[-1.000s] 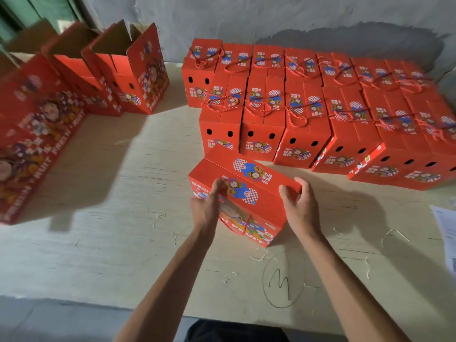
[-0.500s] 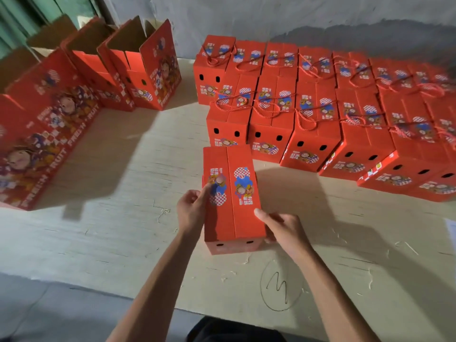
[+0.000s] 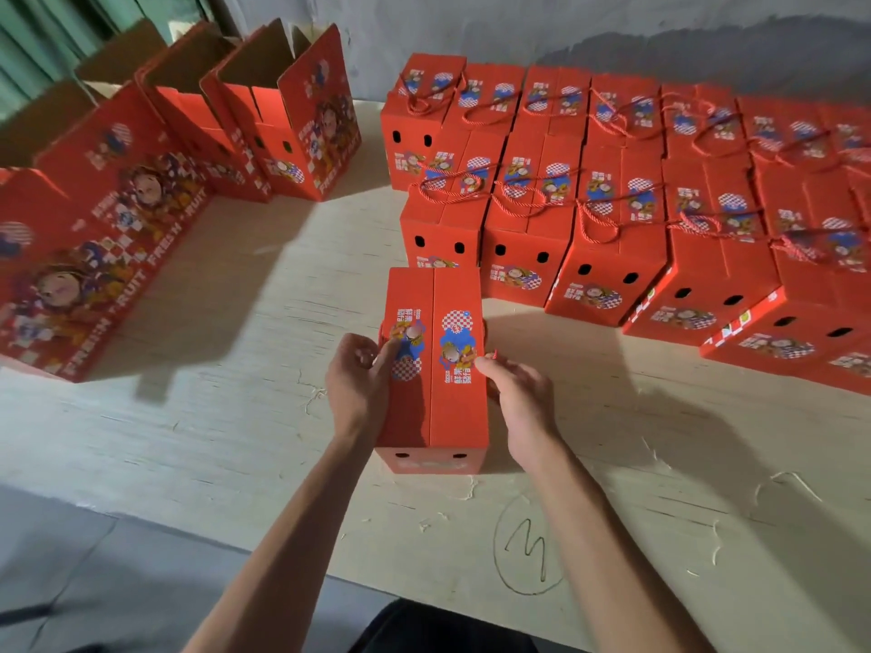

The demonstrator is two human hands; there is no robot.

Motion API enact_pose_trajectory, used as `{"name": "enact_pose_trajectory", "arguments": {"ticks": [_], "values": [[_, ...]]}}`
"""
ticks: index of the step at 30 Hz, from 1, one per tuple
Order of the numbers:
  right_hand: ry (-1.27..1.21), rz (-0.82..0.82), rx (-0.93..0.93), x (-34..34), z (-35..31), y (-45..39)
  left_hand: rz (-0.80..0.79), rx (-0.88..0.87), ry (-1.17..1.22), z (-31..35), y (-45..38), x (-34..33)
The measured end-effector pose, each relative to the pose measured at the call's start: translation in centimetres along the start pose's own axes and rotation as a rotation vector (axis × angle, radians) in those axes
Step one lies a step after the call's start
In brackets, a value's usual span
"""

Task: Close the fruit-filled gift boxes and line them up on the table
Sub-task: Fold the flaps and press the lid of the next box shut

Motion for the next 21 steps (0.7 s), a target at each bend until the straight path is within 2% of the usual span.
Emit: {"name": "enact_pose_trajectory", "arguments": {"ticks": [4,8,12,16,21], "values": [[0.093,-0.1,0.202,-1.9,-3.3,0.5,-0.14,-0.113,-0.014,3.9,0.0,-0.1],[0.111,-0.233,0.211,-6.8,-5.3,2.0,-0.328,-0.161,0.197,9.8,-1.2,0.9],[0.143,-0.343,0.217,-12.3,-7.0,3.6,-0.425,-0.273,0.124,12.3,-3.0,2.8],[0.303,-0.301,0.333,-15.7,-8.5,3.9,-0.376,-0.393,0.052,11.7,-5.7,5.2],[0.286,-0.083,0.355,-20.2,-9.4,3.2,-0.444,-0.379,0.227,11.4,-10.2,6.9]]}}
Point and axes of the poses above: each hand's wrist, its own y-axis away from the middle knuckle, its own x-axis out of the back of the hand, z = x × y, the point moved 6 cm from there along -y, towards the middle knuckle, and after that the axes turned 10 degrees about -y, right-handed, at the moved point
